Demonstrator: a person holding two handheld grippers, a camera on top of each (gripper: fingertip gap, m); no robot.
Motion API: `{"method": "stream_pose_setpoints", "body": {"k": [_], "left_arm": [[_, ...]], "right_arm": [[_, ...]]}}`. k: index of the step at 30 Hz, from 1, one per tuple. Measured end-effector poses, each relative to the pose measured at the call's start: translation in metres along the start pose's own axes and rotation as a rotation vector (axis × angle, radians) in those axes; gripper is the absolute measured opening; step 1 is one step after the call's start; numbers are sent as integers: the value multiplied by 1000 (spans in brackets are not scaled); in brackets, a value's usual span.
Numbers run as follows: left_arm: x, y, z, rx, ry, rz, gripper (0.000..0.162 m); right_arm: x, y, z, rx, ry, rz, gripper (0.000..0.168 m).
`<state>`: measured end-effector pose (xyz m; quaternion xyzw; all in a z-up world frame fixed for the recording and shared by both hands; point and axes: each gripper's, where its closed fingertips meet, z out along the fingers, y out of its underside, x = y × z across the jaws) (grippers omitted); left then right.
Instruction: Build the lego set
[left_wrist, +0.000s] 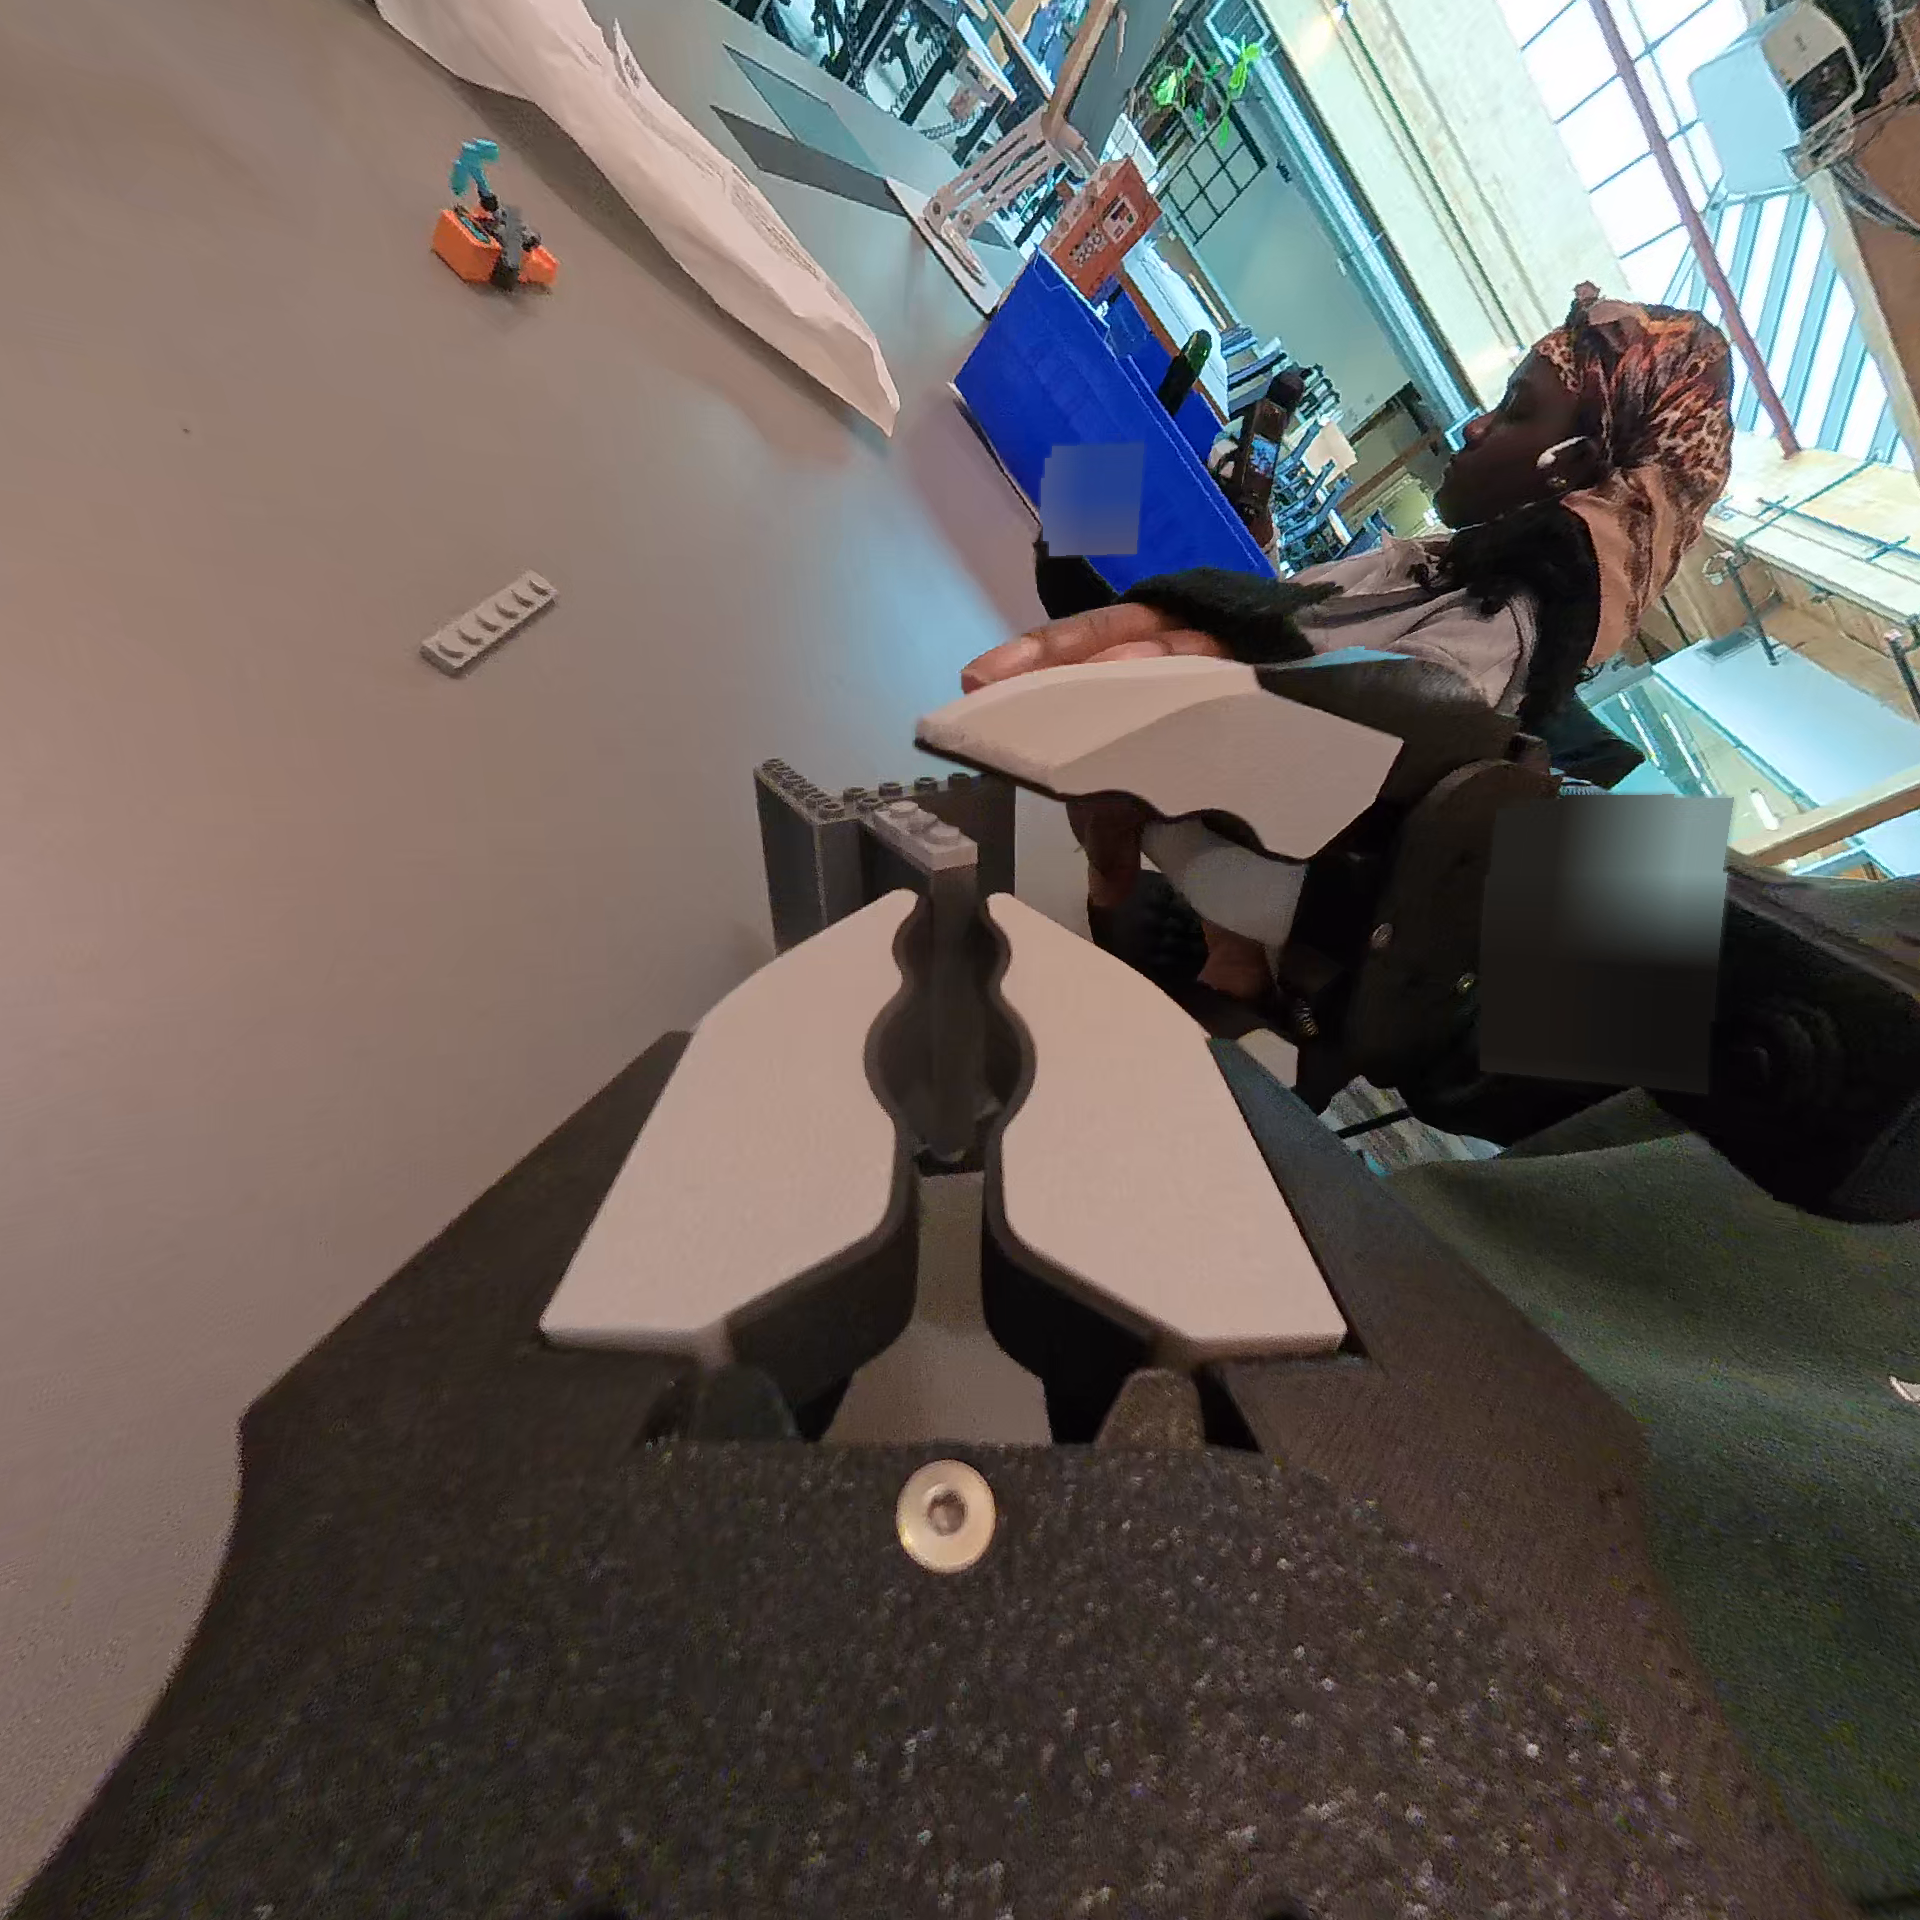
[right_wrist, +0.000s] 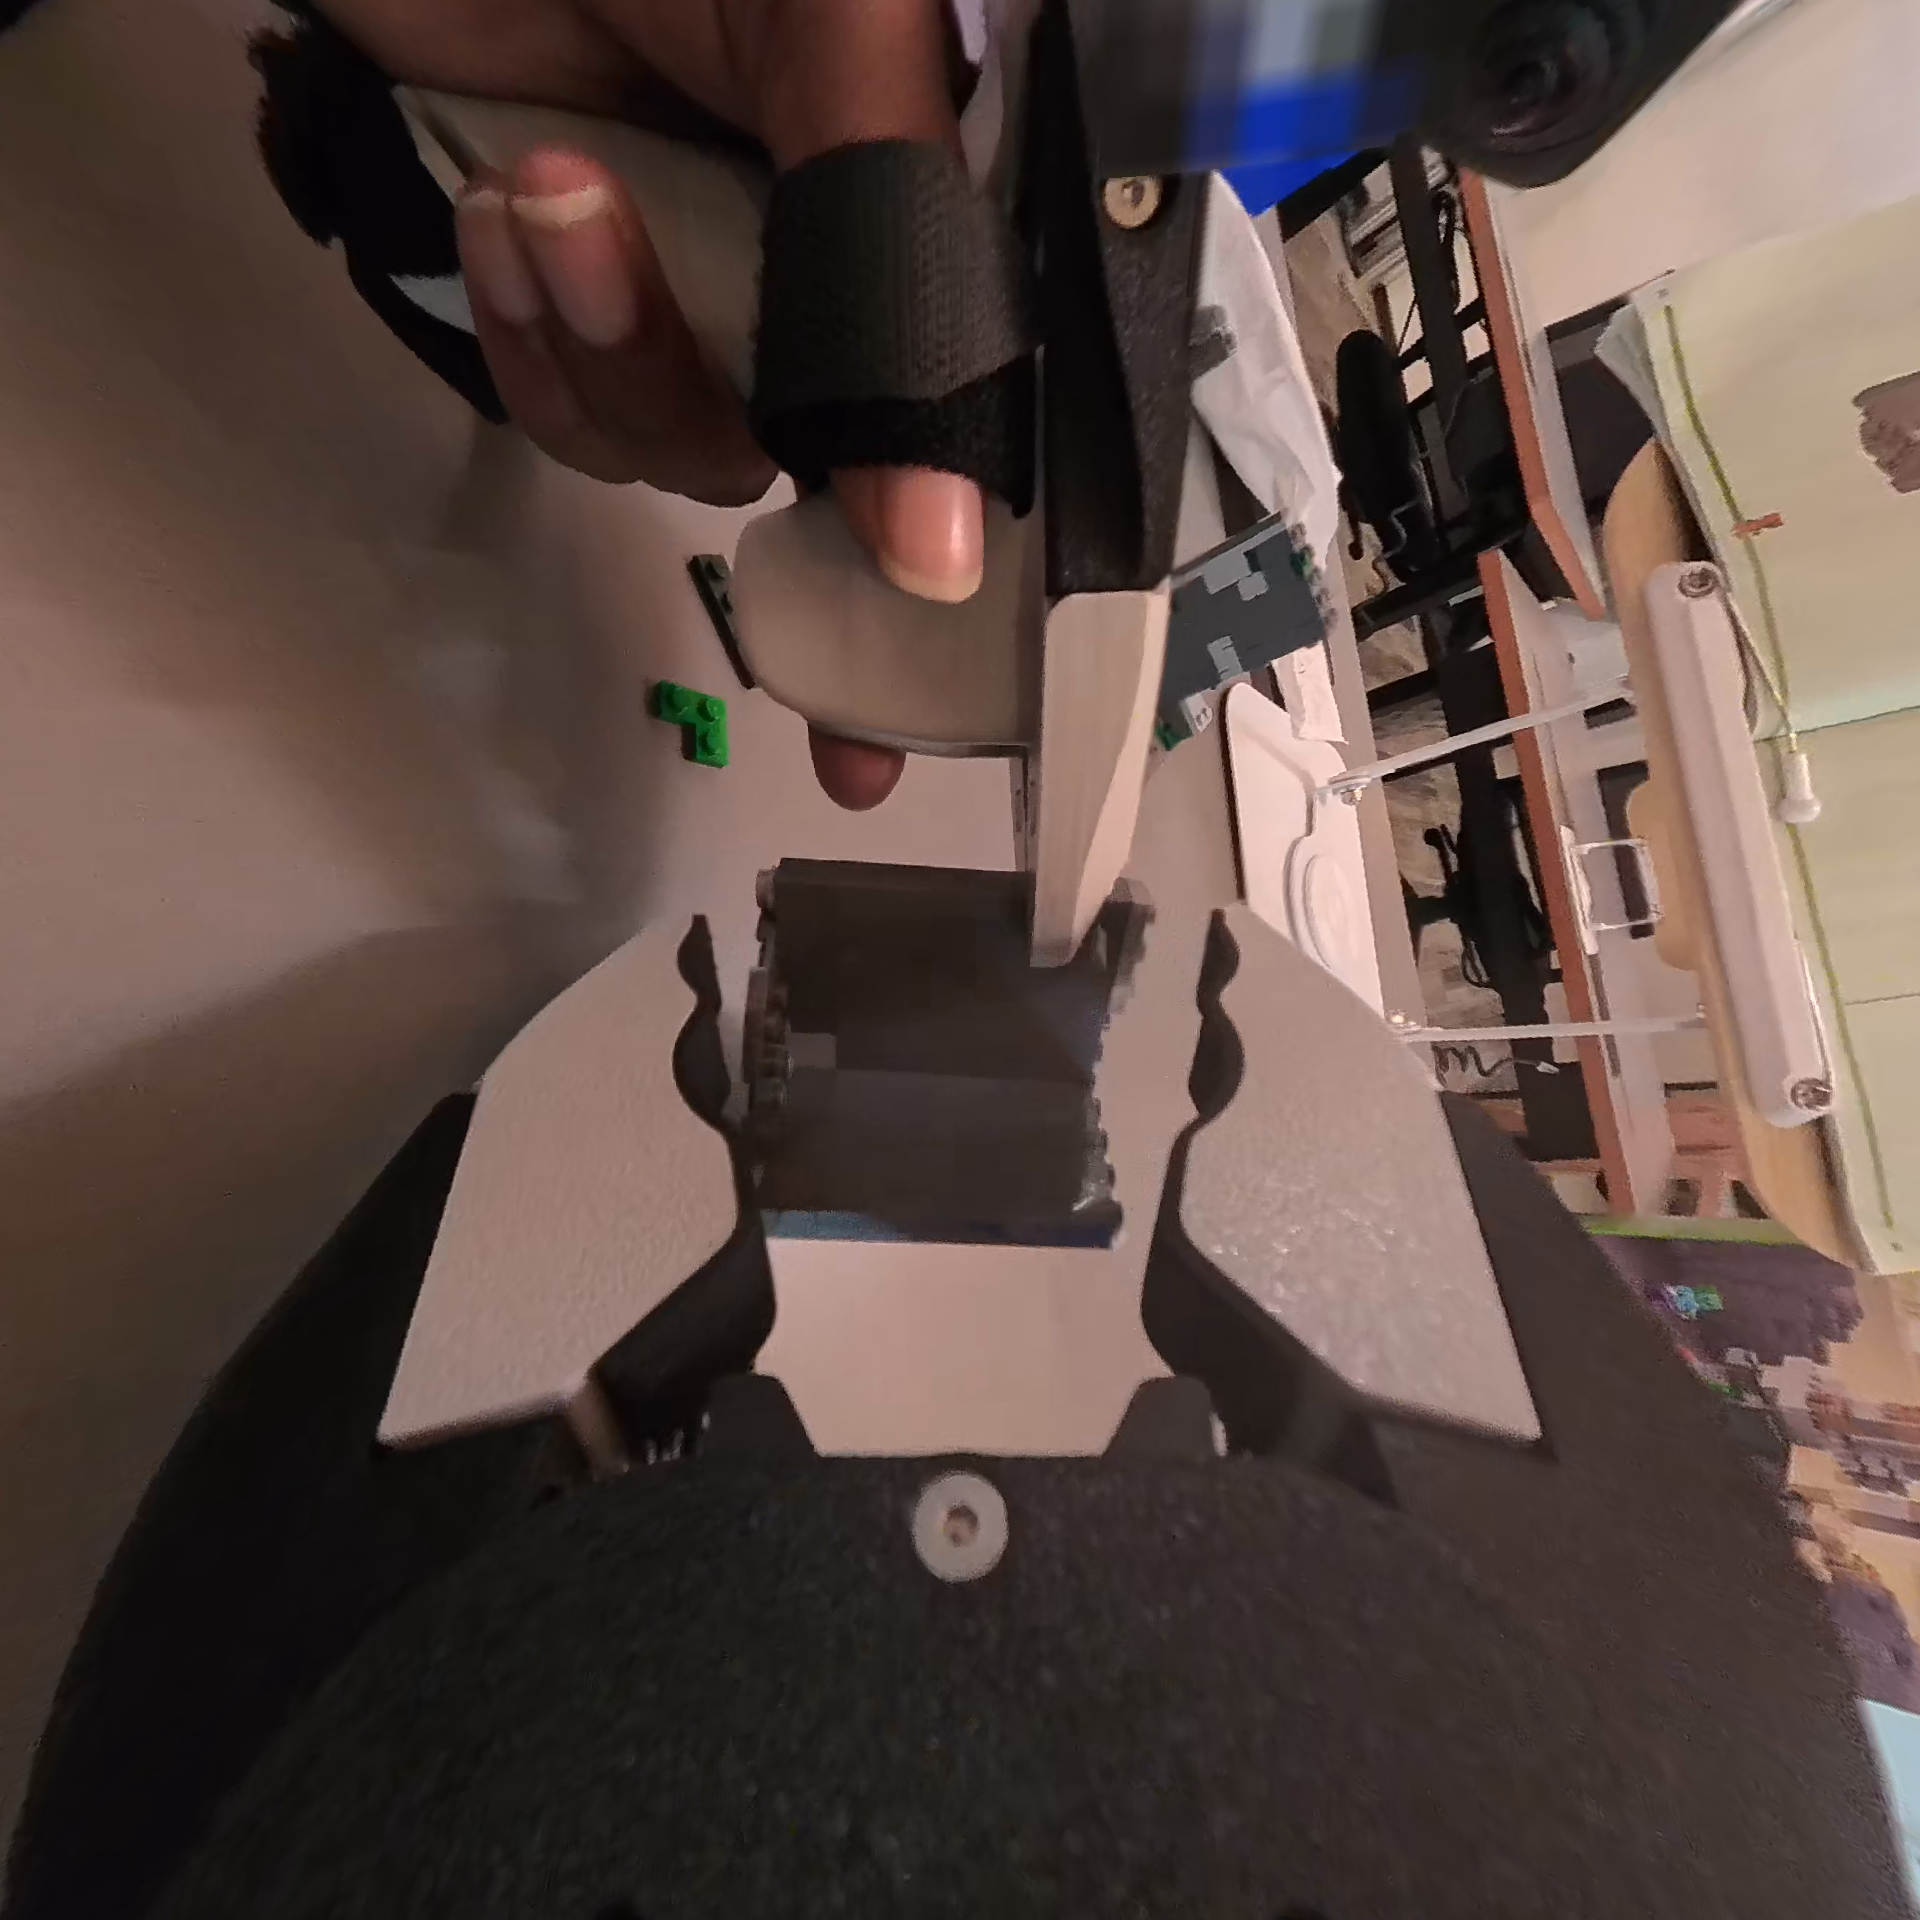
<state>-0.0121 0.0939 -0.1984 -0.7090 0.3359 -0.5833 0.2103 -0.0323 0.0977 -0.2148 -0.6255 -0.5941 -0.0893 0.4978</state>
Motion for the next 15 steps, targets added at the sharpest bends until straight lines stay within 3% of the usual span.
{"method": "stream_pose_setpoints", "body": {"k": [6, 15], "left_arm": [[-1, 0, -1, 7, -9, 60, 7], [9, 32, 6, -142, -45, 475, 7]], "right_arm": [[11, 2, -16, 59, 5, 100, 87], [5, 20, -44, 145, -175, 280, 72]]}}
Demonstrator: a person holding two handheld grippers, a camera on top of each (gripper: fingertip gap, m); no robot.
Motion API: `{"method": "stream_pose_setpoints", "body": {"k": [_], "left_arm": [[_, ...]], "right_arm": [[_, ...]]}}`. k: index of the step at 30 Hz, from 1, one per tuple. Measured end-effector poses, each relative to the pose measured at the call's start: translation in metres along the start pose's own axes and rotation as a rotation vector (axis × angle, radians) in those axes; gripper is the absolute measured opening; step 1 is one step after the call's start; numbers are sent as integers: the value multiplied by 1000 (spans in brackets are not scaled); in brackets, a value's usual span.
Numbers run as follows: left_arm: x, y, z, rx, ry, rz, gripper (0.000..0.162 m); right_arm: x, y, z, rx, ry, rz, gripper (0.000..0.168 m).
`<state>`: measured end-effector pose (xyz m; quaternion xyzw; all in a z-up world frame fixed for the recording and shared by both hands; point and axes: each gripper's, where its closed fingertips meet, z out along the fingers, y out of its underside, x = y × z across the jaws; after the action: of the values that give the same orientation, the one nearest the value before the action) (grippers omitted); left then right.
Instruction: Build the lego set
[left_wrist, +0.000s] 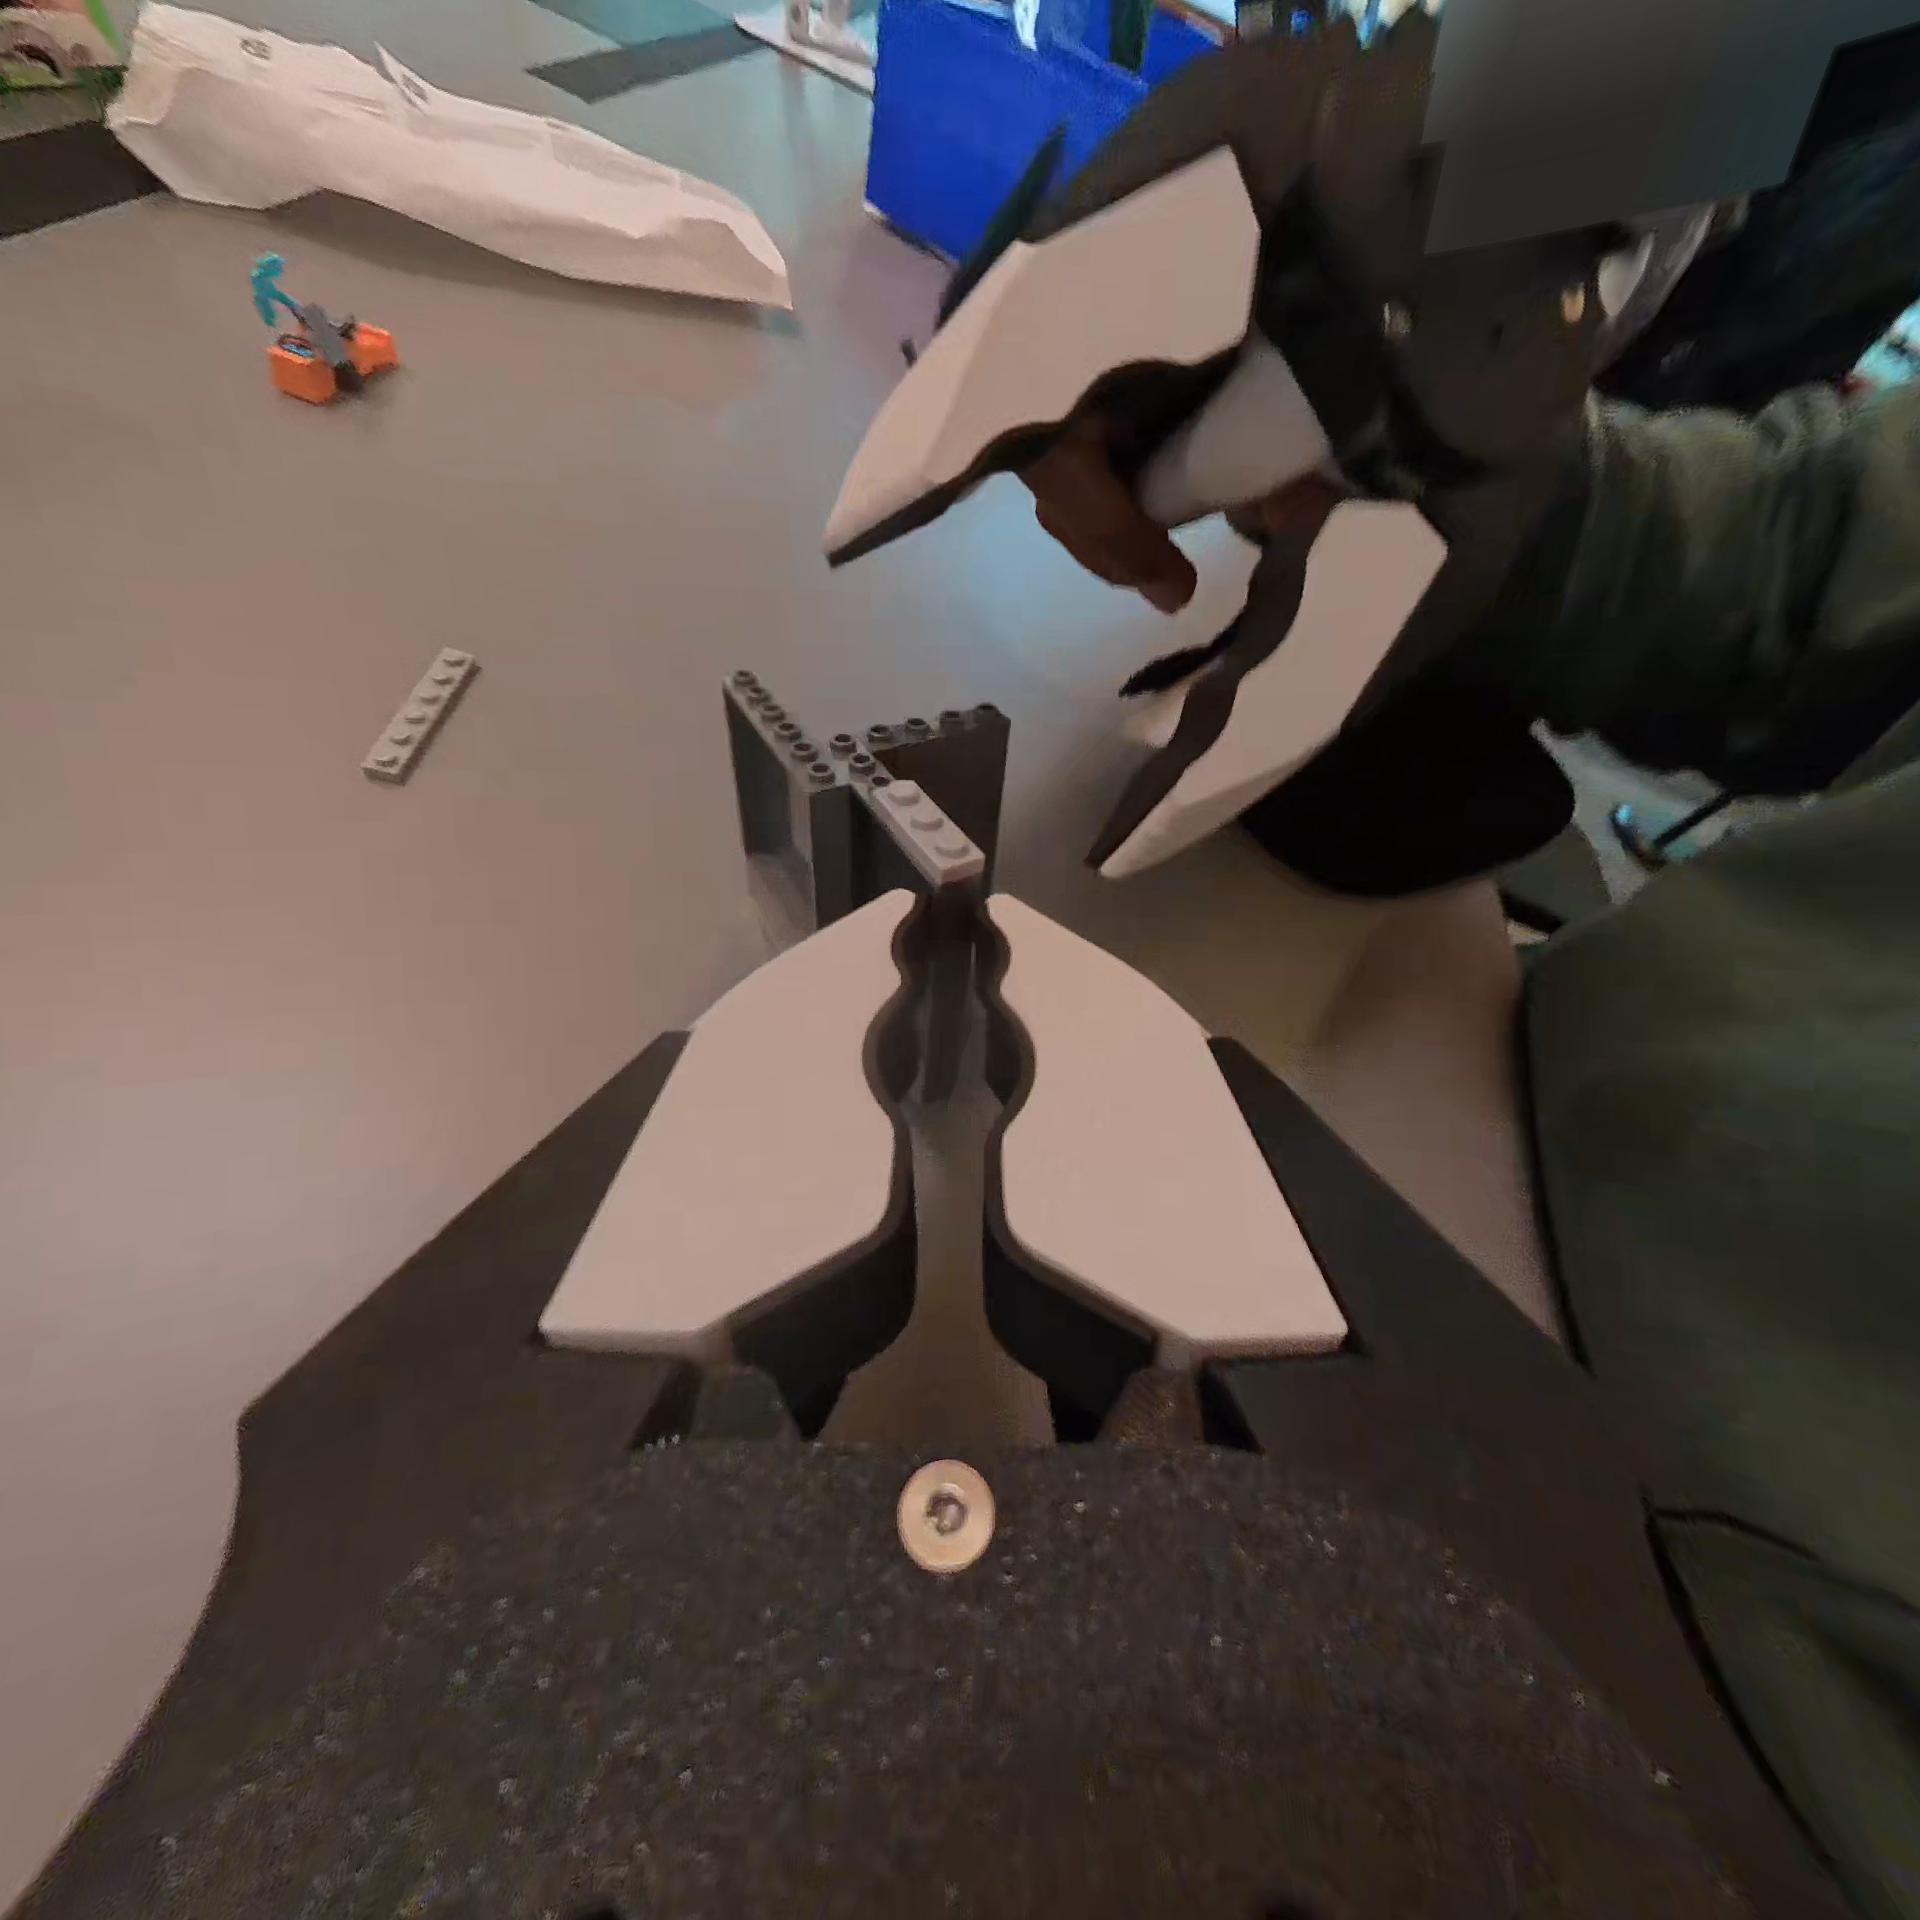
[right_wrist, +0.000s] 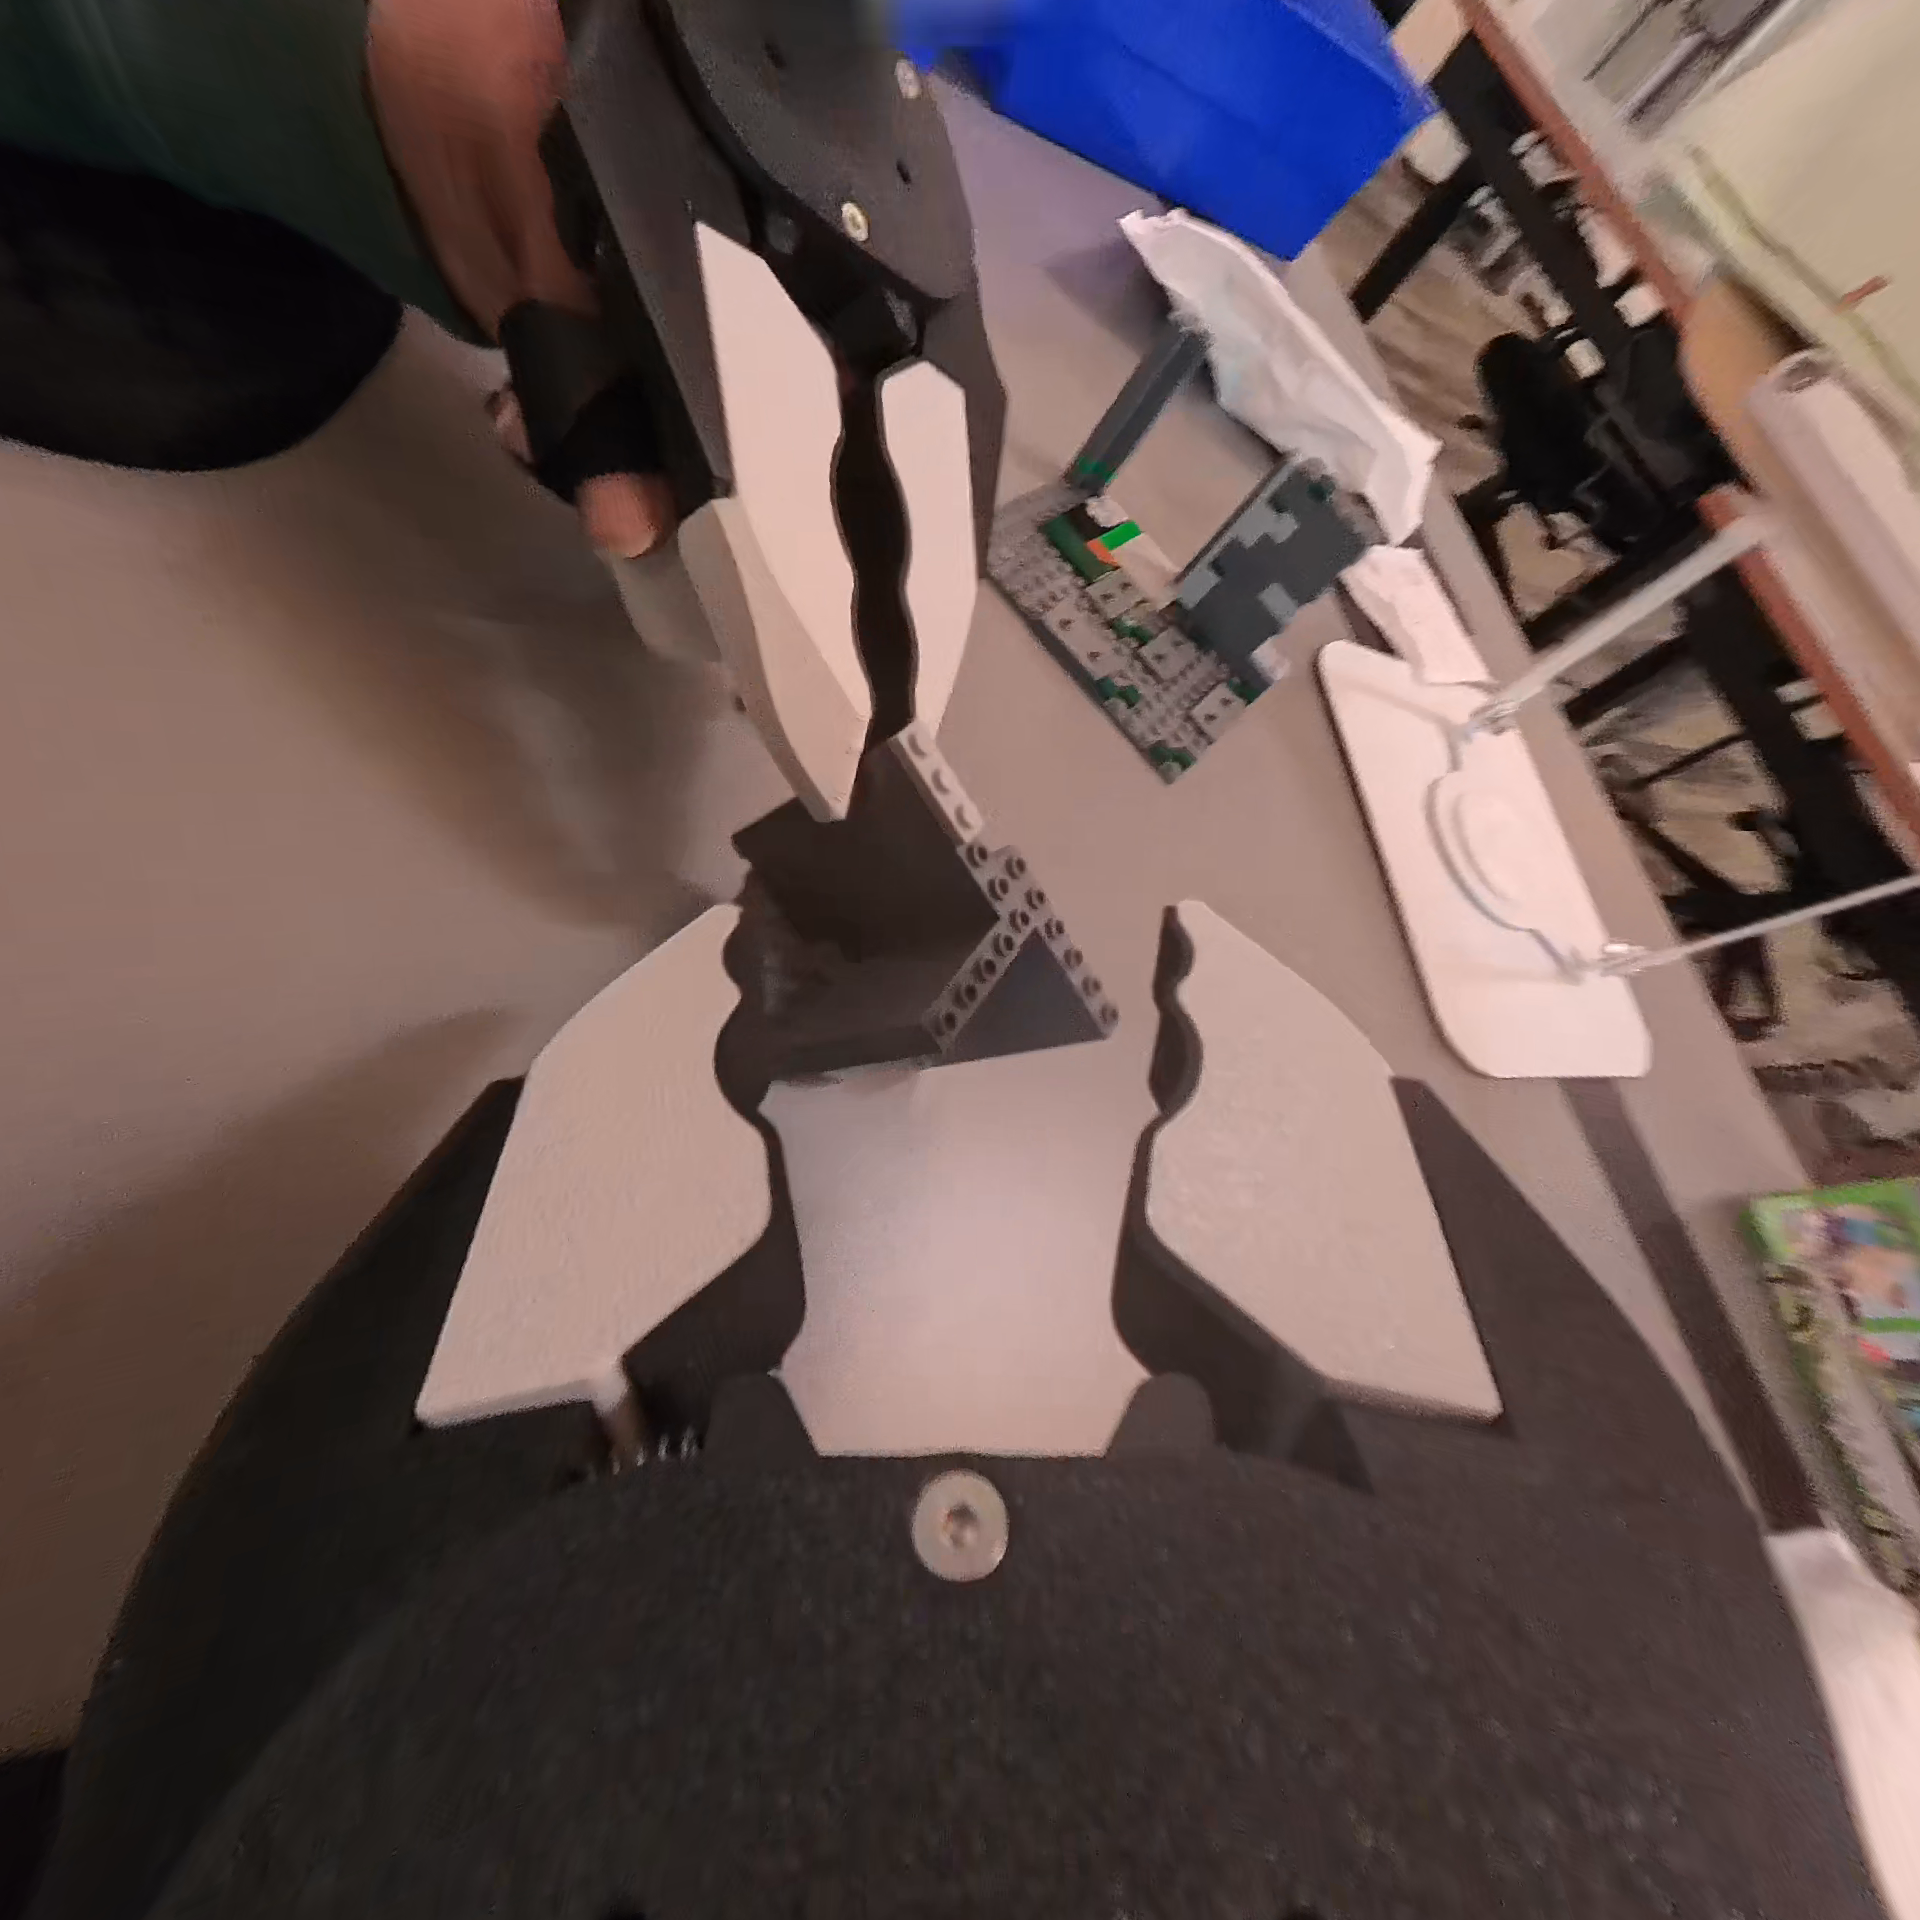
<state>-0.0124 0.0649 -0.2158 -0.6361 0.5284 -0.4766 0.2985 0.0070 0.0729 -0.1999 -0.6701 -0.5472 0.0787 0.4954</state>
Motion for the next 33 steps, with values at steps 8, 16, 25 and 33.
{"method": "stream_pose_setpoints", "body": {"k": [8, 16, 25, 33], "left_arm": [[9, 19, 9, -127, -29, 126, 10], [15, 35, -7, -243, 32, 149, 14], [-24, 27, -35, -215, -141, 160, 9], [-35, 26, -38, -217, -213, 170, 8]], "right_arm": [[-9, -2, -8, -35, -224, -10, 52], [-18, -9, 7, -101, -372, -200, 15], [-31, -13, 20, -155, -464, -274, 0], [-32, -10, 20, -204, -492, -273, 0]]}}
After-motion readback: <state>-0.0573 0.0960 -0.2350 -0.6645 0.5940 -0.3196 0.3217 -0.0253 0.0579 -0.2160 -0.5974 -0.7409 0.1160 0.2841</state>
